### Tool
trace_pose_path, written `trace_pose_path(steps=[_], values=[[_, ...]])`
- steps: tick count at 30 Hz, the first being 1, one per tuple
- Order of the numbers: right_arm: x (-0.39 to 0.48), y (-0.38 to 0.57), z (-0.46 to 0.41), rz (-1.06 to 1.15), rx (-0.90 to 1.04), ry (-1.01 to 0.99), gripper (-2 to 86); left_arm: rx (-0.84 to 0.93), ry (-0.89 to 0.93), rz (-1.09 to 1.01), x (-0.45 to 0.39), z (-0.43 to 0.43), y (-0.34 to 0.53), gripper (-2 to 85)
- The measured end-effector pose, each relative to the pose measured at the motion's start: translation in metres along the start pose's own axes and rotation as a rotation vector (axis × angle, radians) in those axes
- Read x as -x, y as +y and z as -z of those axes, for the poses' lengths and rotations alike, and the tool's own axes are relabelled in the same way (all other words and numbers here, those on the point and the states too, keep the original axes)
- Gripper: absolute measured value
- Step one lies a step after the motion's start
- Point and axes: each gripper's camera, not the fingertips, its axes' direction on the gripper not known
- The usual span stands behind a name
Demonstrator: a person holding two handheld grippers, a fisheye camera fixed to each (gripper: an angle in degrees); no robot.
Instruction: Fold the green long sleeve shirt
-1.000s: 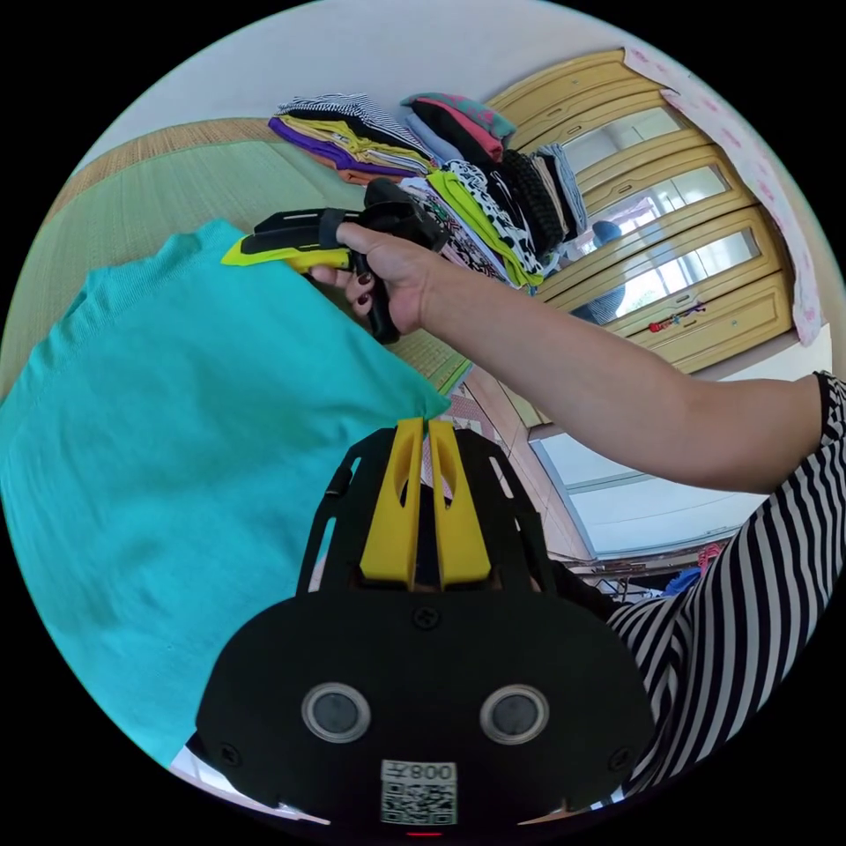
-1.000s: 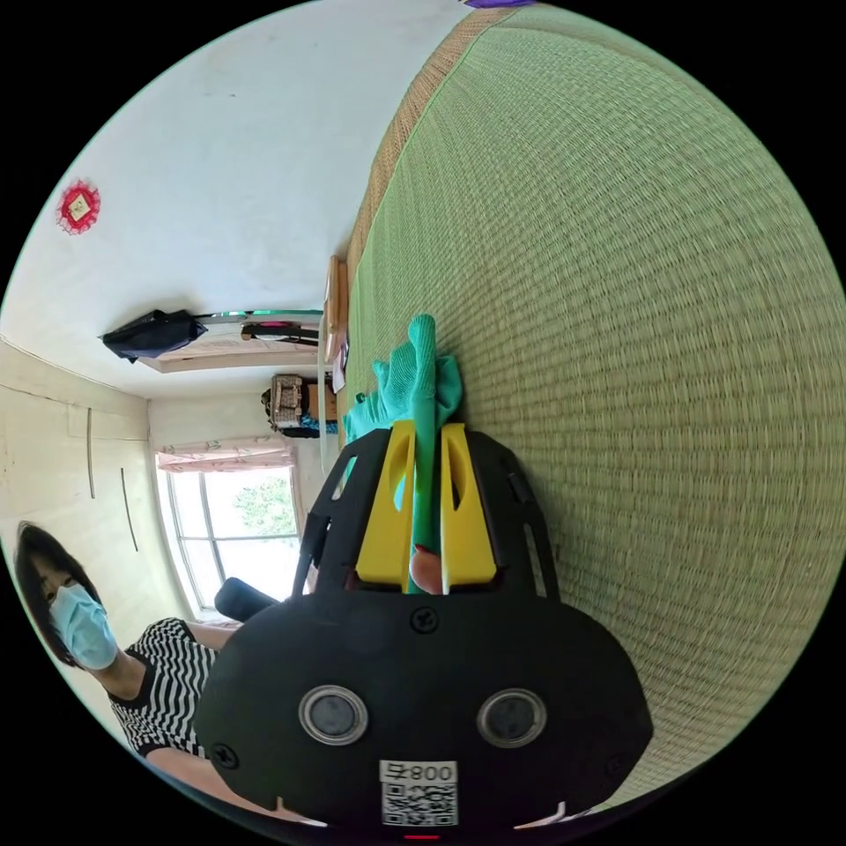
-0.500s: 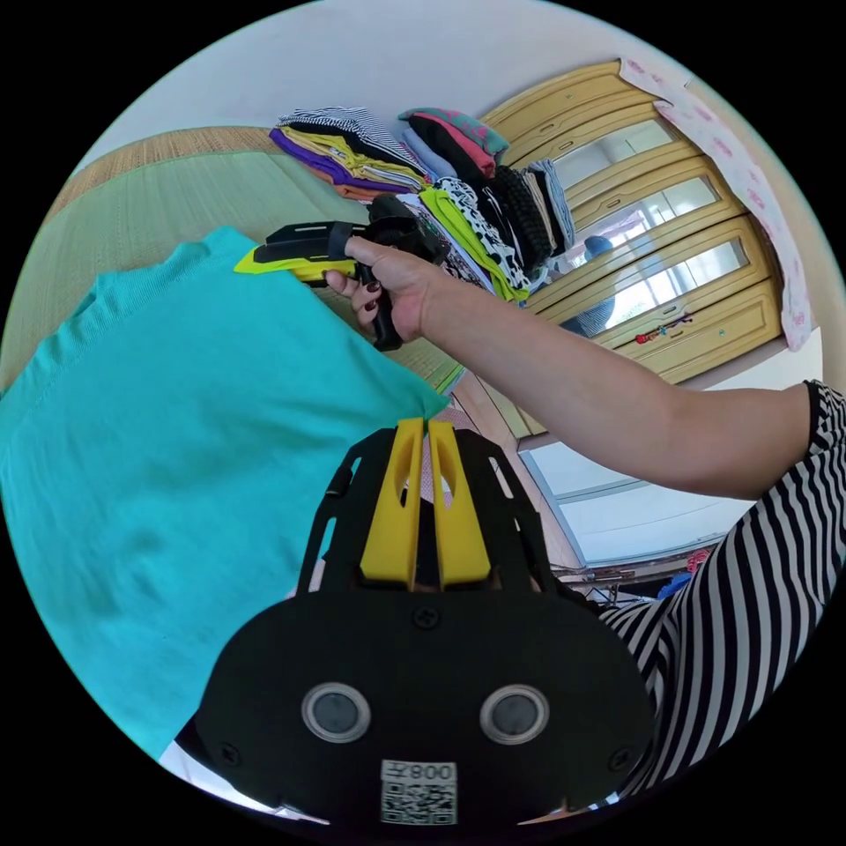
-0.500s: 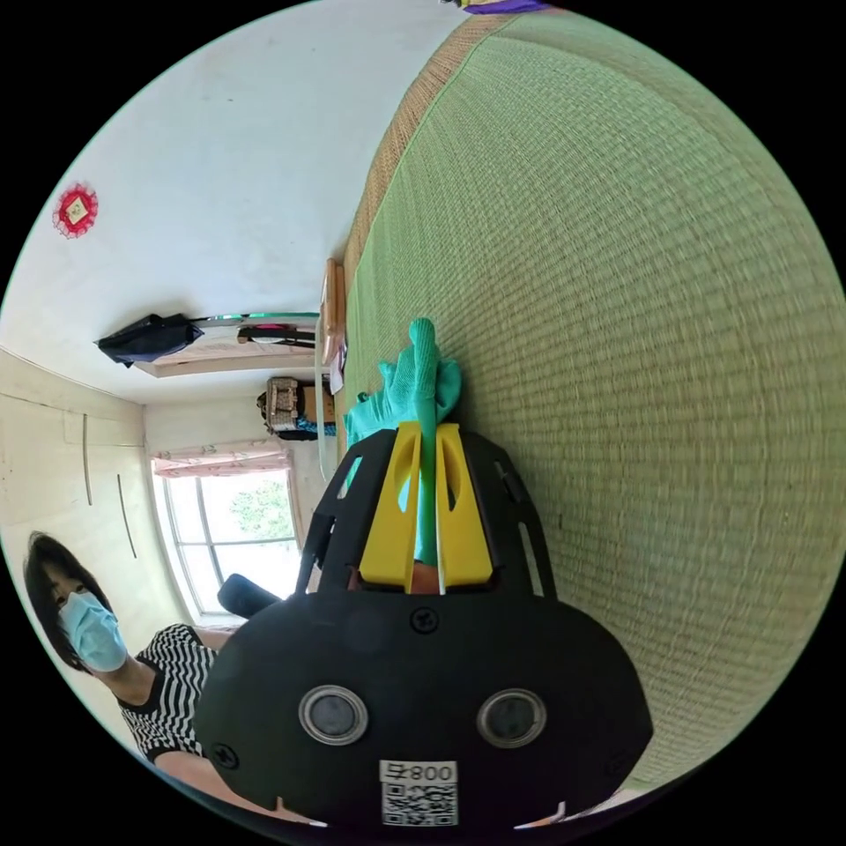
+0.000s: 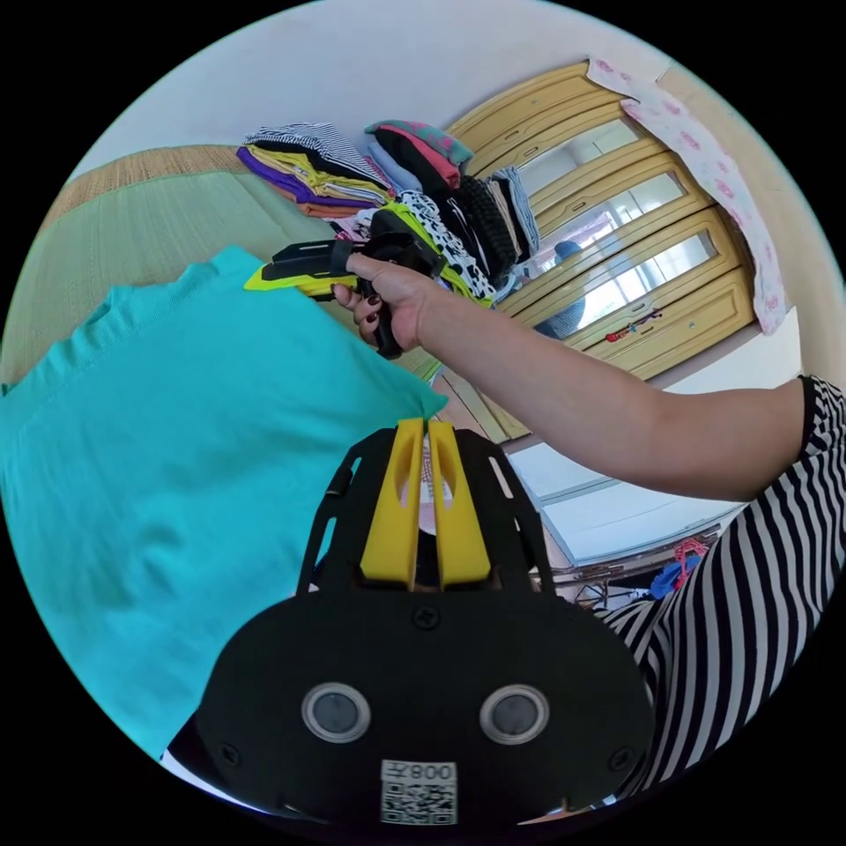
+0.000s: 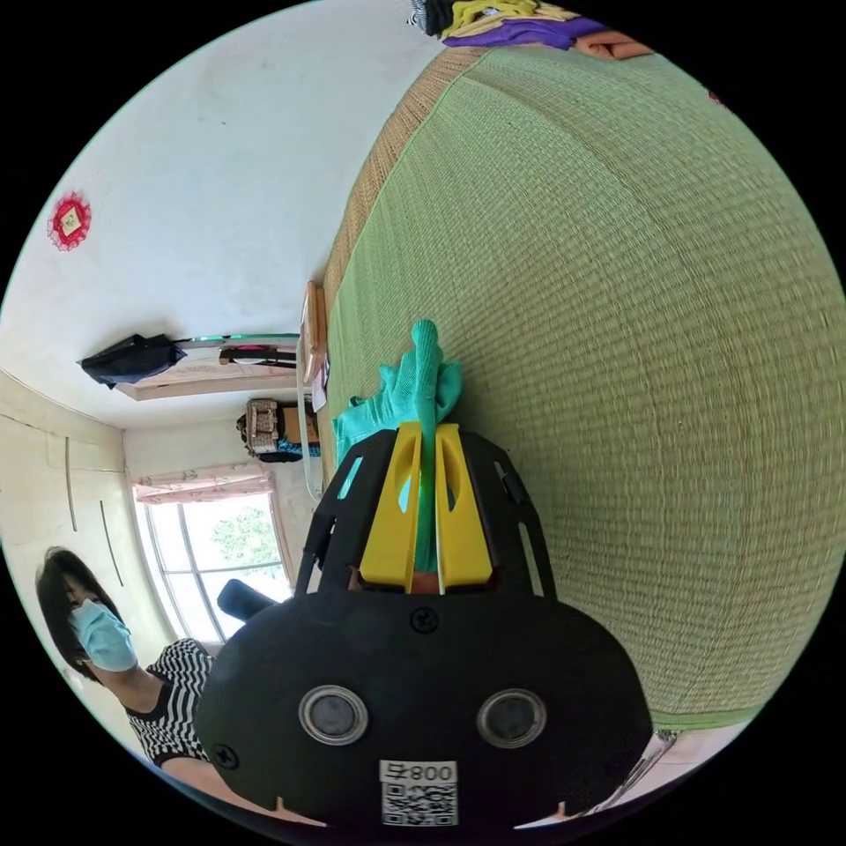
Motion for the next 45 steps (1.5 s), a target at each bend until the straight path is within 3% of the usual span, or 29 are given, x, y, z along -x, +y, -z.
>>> trace_pose_path(steps=[19,33,45], values=[[0.159,0.058,-0.051,0.137,-0.081,-0.062,2.4,-0.284,0.034,0.107,0.109,0.128,0.181,0.7],[0.305,0.091,-0.199,0.261,0.003,-0.039,2.4,-0.537,0.007,0.33,0.212,0.212,0.366,0.6],[0.38,0.098,-0.324,0.3,0.107,0.049,2.5,-0.679,-0.031,0.494,0.293,0.24,0.487,0.5]])
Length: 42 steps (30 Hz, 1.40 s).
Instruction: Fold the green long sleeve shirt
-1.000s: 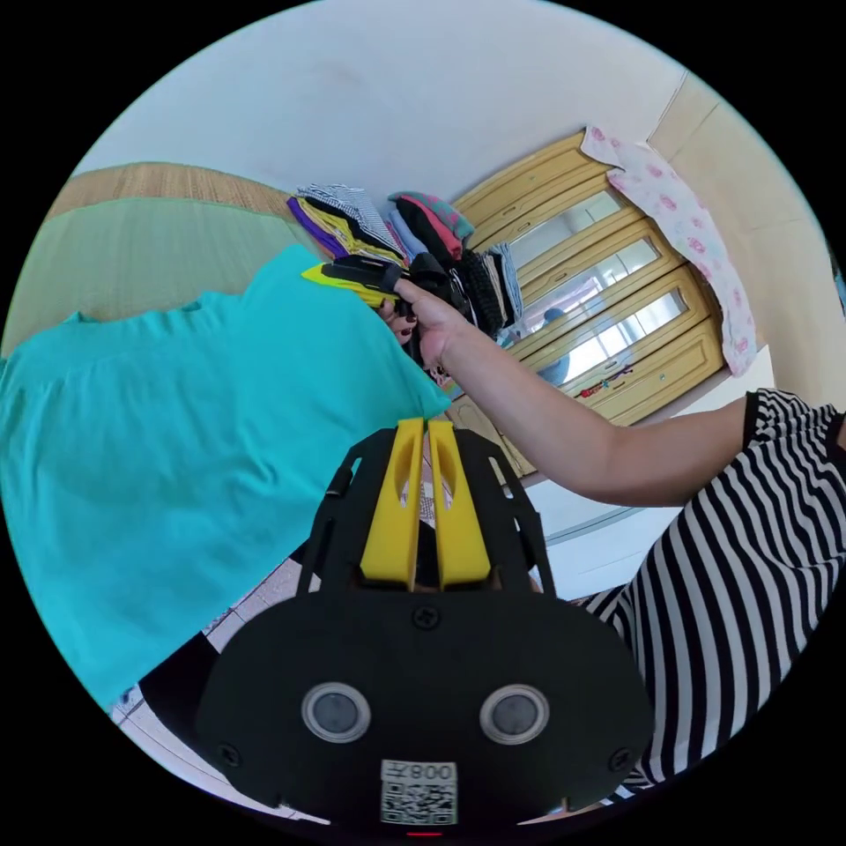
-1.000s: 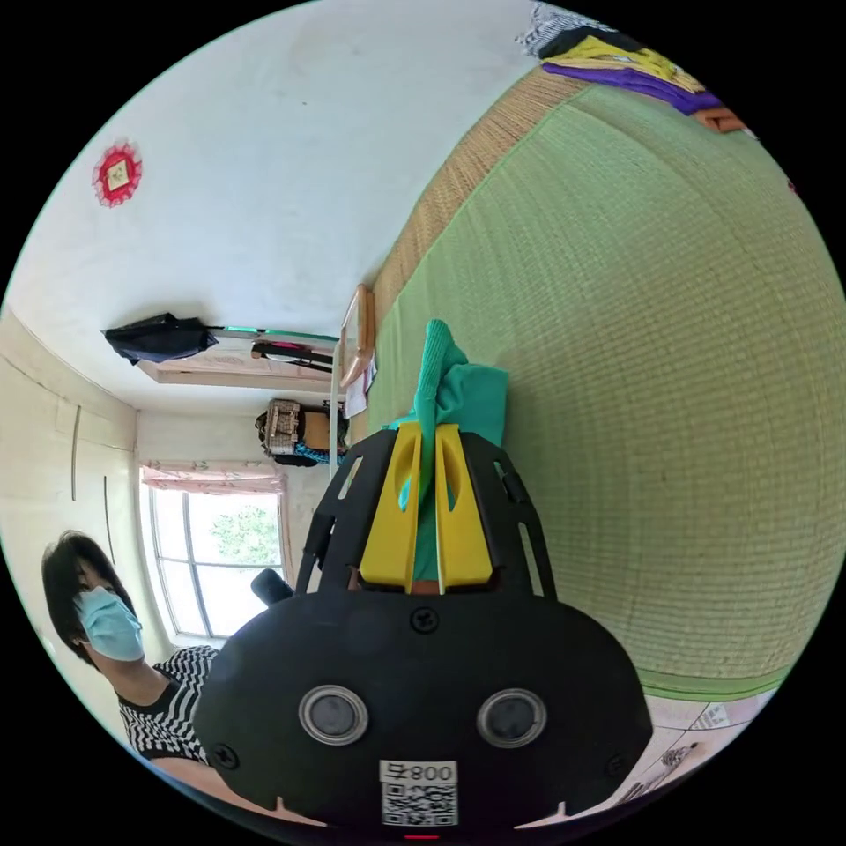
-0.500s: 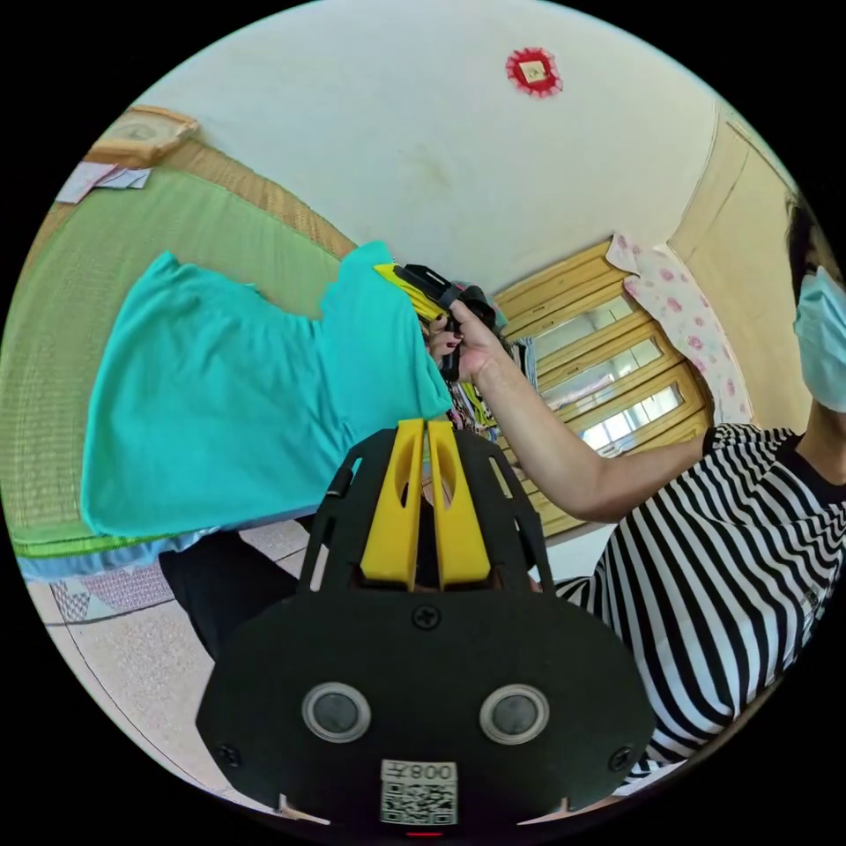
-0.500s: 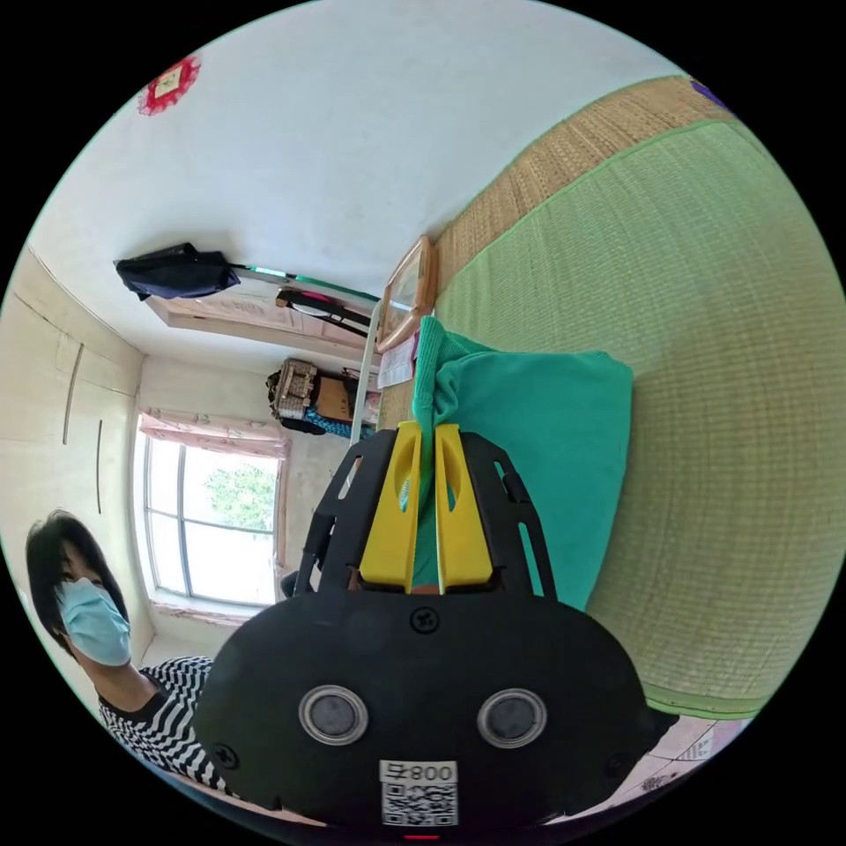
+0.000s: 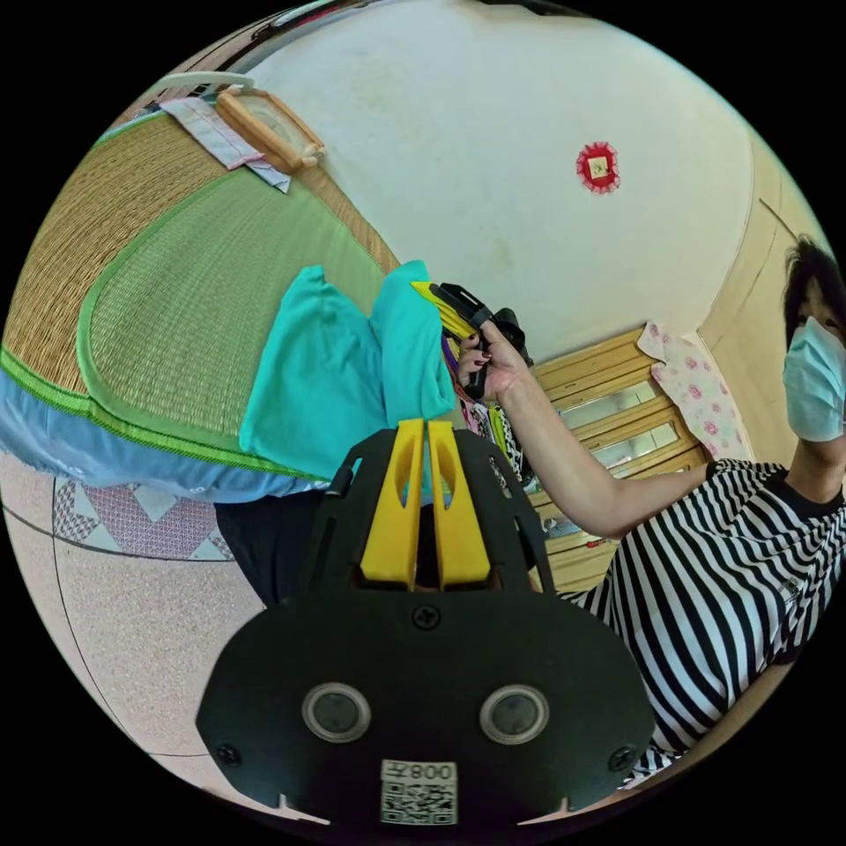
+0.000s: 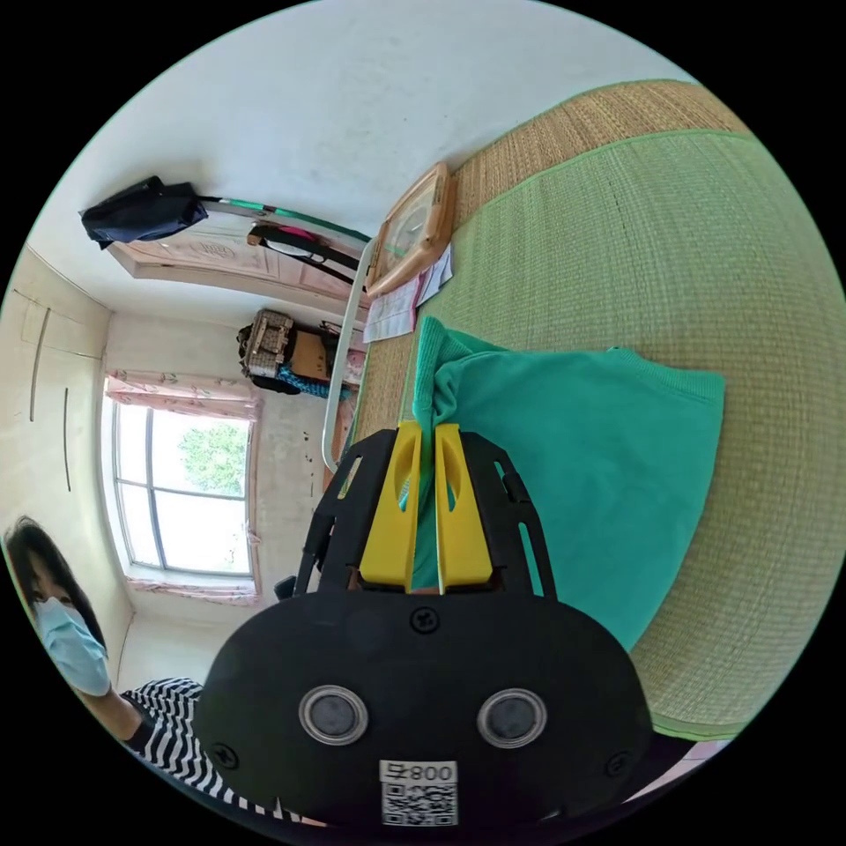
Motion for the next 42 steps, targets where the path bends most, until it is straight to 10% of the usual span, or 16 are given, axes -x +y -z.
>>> trace_pose_path(steps=[42], values=[[0.12,-0.056,-0.153,0.223,0.162,0.198,1.4,-0.103,-0.117,0.137,0.15,0.034,0.037,0.1]])
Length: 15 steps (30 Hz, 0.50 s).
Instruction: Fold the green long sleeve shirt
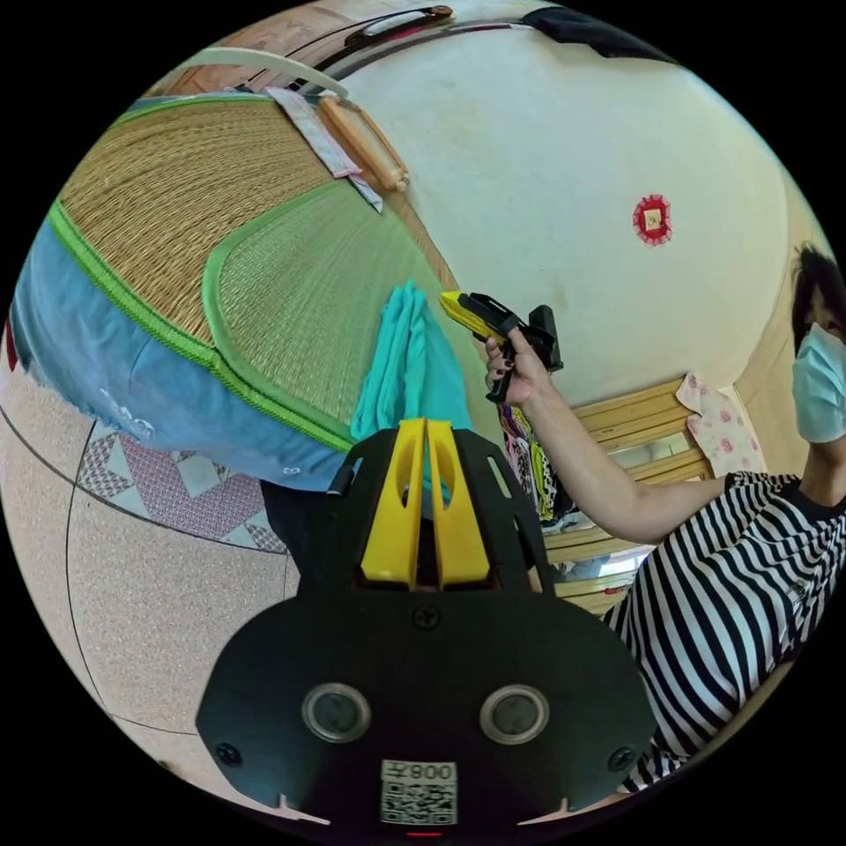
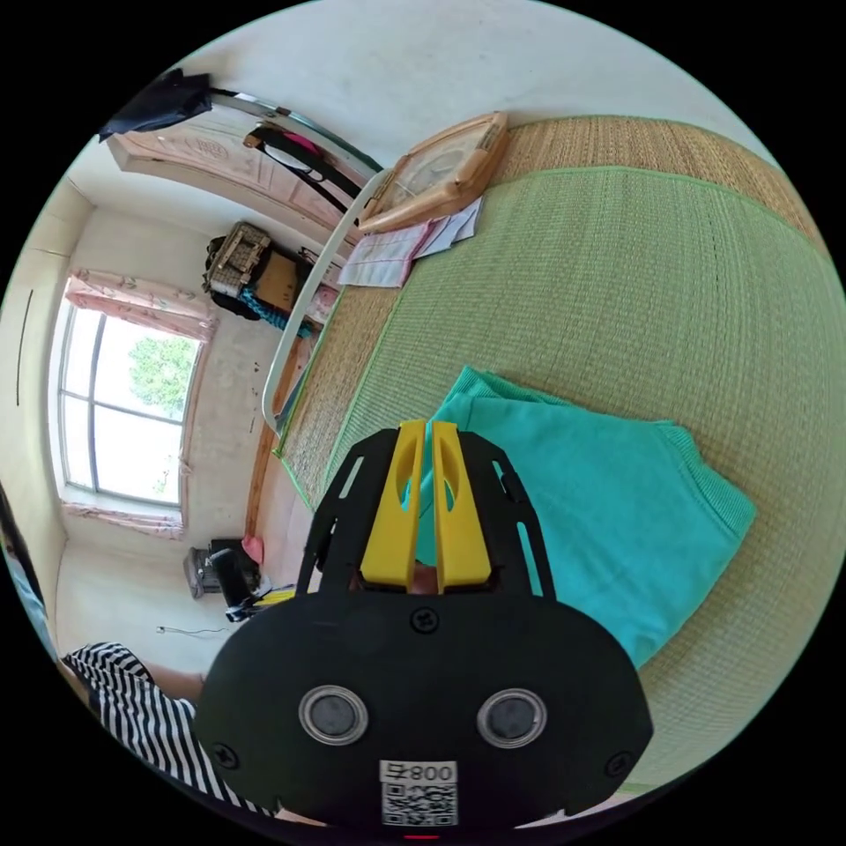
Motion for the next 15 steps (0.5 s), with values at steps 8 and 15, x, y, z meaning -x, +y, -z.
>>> trace_pose_path(steps=[8,15], values=[[0.007,-0.028,-0.053,0.027,0.136,0.2,0.1,0.106,-0.192,-0.09,-0.022,-0.044,-0.014,0.1],[0.026,-0.022,-0.072,0.155,0.13,0.271,0.1,0.131,-0.286,-0.088,-0.03,-0.058,-0.012,0.1]])
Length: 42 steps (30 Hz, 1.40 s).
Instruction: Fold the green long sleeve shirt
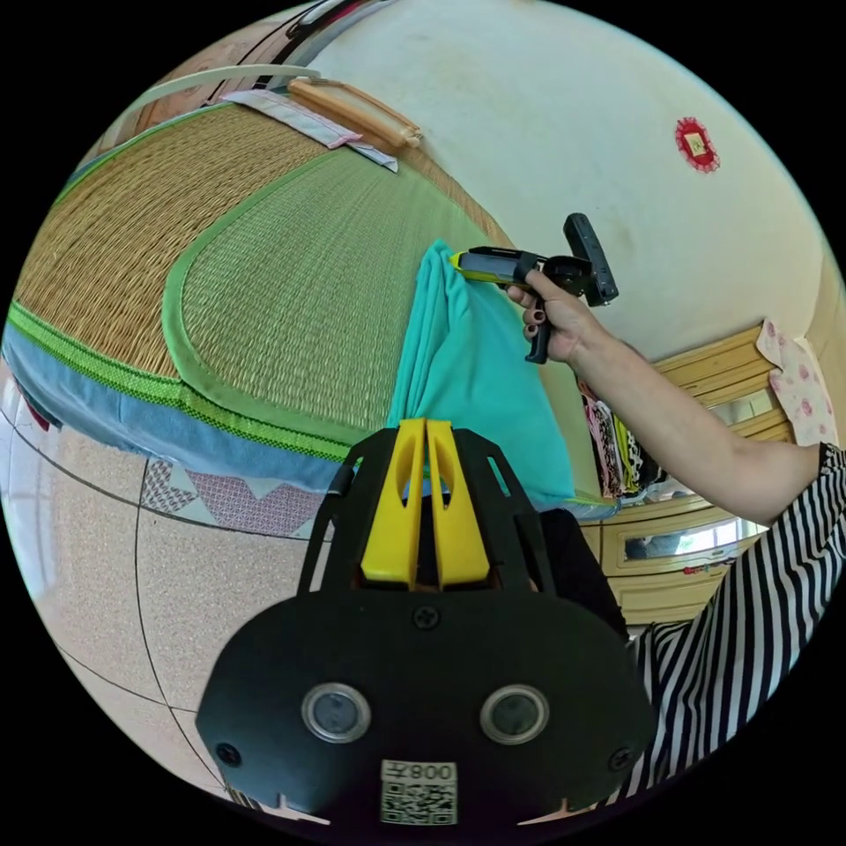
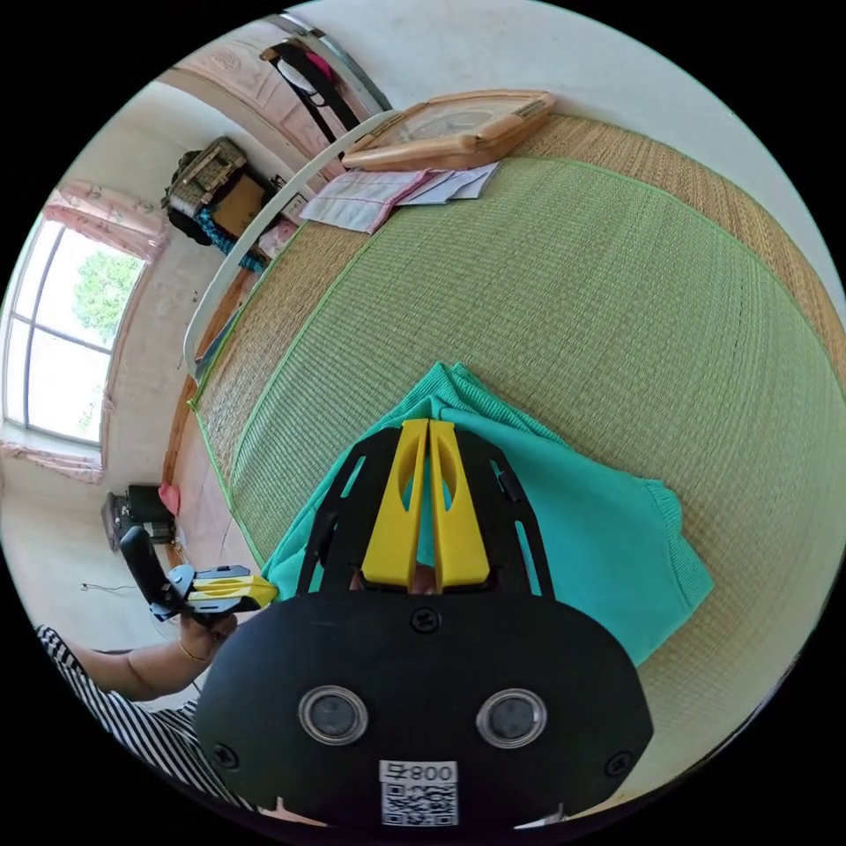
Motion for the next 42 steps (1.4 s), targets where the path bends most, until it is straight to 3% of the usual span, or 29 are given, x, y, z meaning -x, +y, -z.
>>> trace_pose_path(steps=[9,13,17,23,27,34,42], values=[[0.012,0.005,-0.007,0.04,0.005,0.043,0.1,0.037,-0.015,-0.055,-0.026,0.0,-0.002,0.1],[0.01,0.001,-0.008,0.026,0.035,0.035,0.1,-0.026,-0.072,-0.091,-0.05,0.016,0.0,0.1],[0.001,0.01,0.002,-0.005,-0.016,0.006,0.0,0.037,-0.153,-0.091,-0.06,0.008,0.0,0.1],[-0.007,0.034,0.022,-0.004,-0.099,-0.042,0.1,0.03,-0.154,-0.085,-0.078,0.012,0.002,0.2],[-0.024,0.038,-0.011,-0.04,0.02,-0.033,0.1,0.045,-0.152,-0.073,-0.085,0.009,0.001,0.1],[-0.05,0.057,0.004,-0.093,-0.043,-0.123,0.1,0.013,-0.14,-0.084,-0.111,0.026,0.004,0.1],[-0.084,0.17,0.065,-0.098,-0.159,-0.262,0.1,-0.007,-0.152,-0.09,-0.134,0.047,0.018,0.2]])
